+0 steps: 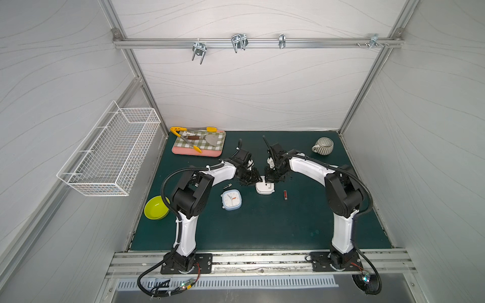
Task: Insert the battery into the alarm
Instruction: Remove the cover from the alarm.
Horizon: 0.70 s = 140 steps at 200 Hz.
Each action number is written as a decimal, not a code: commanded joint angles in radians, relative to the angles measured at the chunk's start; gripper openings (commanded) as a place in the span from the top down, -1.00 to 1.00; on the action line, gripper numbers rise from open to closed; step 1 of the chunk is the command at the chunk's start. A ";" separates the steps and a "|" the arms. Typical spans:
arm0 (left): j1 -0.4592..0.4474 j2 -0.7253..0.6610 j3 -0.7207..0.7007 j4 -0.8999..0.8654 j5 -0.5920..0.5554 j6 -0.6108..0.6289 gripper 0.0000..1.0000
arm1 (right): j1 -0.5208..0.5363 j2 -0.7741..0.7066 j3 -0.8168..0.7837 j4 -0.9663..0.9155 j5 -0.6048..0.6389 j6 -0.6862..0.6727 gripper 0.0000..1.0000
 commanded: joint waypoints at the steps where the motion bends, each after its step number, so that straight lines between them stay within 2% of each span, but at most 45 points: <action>1: -0.014 0.003 -0.005 -0.024 0.012 0.013 0.11 | 0.013 0.013 0.014 -0.056 0.020 -0.008 0.87; 83: -0.014 0.006 -0.007 -0.021 0.010 0.010 0.11 | 0.000 -0.109 -0.052 -0.024 0.055 0.010 0.95; 140: -0.014 0.008 -0.007 -0.020 0.009 0.009 0.11 | -0.145 -0.190 -0.168 0.021 0.063 -0.002 0.94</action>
